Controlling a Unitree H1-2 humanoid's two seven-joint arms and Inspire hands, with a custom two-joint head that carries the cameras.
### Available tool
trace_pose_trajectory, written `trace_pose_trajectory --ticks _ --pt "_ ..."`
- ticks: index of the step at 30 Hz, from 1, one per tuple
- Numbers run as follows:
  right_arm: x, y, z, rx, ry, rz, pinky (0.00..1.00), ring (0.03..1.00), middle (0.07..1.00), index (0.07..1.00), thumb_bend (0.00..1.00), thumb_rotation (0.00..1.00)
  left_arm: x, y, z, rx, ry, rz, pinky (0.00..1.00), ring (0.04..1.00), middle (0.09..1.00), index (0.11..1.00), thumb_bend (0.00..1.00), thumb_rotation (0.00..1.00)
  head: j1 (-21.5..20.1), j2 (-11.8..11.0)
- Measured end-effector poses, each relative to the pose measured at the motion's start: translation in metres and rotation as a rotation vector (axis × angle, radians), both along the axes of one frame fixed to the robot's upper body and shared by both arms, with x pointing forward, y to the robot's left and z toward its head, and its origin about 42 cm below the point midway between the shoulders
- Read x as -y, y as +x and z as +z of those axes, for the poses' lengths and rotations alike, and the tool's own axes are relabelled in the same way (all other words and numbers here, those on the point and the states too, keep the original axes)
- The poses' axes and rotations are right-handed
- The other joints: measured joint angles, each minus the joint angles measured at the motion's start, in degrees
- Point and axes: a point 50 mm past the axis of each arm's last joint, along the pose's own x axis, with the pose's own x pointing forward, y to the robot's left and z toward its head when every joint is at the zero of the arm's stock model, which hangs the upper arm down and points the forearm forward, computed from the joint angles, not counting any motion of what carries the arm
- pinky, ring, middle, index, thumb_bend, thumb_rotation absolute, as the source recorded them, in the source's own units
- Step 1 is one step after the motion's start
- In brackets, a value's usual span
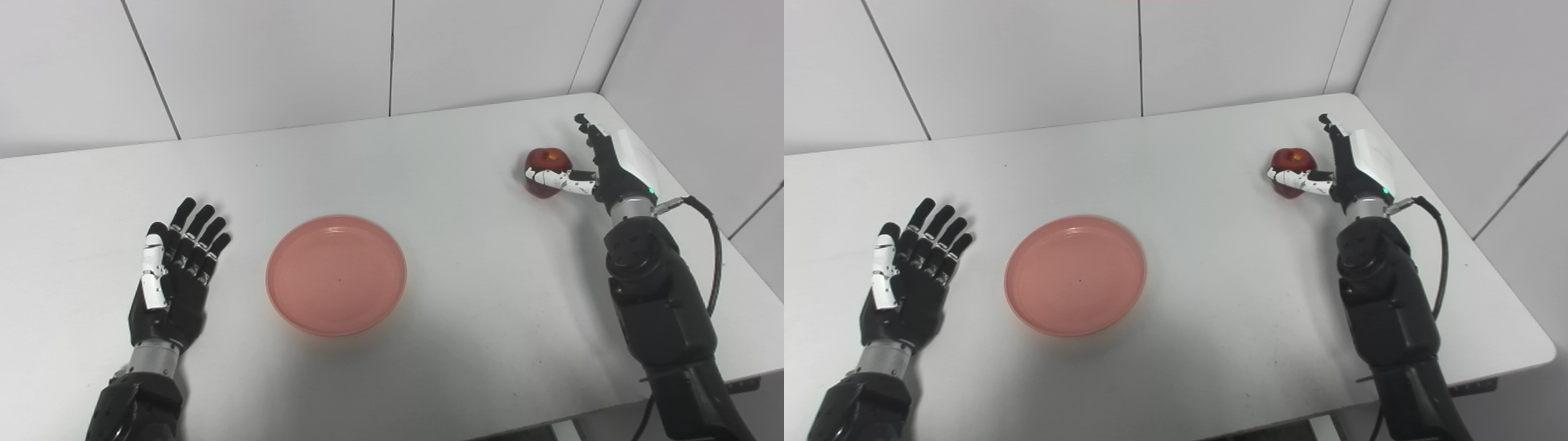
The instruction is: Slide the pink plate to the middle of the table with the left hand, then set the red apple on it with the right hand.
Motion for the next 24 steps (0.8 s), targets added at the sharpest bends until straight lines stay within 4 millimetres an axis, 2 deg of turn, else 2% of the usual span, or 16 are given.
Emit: trace_pose_trajectory --ticks 4,12,17,24 --pt "-0.001 0.005 -0.009 -0.024 0.007 -0.002 0.74 0.832 0.876 0.895 1.00 0.47 0.001 0.000 0.000 -0.001 -0.002 0.001 0.92 0.901 0.908 0.902 0.42 1.00 0.0 0.1" --pt "-0.003 0.015 -0.012 -0.041 0.023 0.009 0.61 0.732 0.796 0.882 1.00 0.44 0.001 -0.001 0.002 0.001 -0.005 0.009 0.92 0.900 0.907 0.903 0.43 1.00 0.0 0.3" --pt "-0.005 0.023 -0.011 -0.050 0.028 0.020 0.59 0.730 0.797 0.880 1.00 0.42 0.001 -0.002 0.002 0.000 -0.004 0.010 0.91 0.897 0.904 0.901 0.43 1.00 0.1 0.4" --pt "0.000 0.024 -0.015 -0.073 0.028 0.019 0.60 0.720 0.786 0.868 0.99 0.42 0.001 -0.002 0.001 -0.001 -0.003 0.010 0.91 0.898 0.903 0.899 0.43 1.00 0.2 0.4"
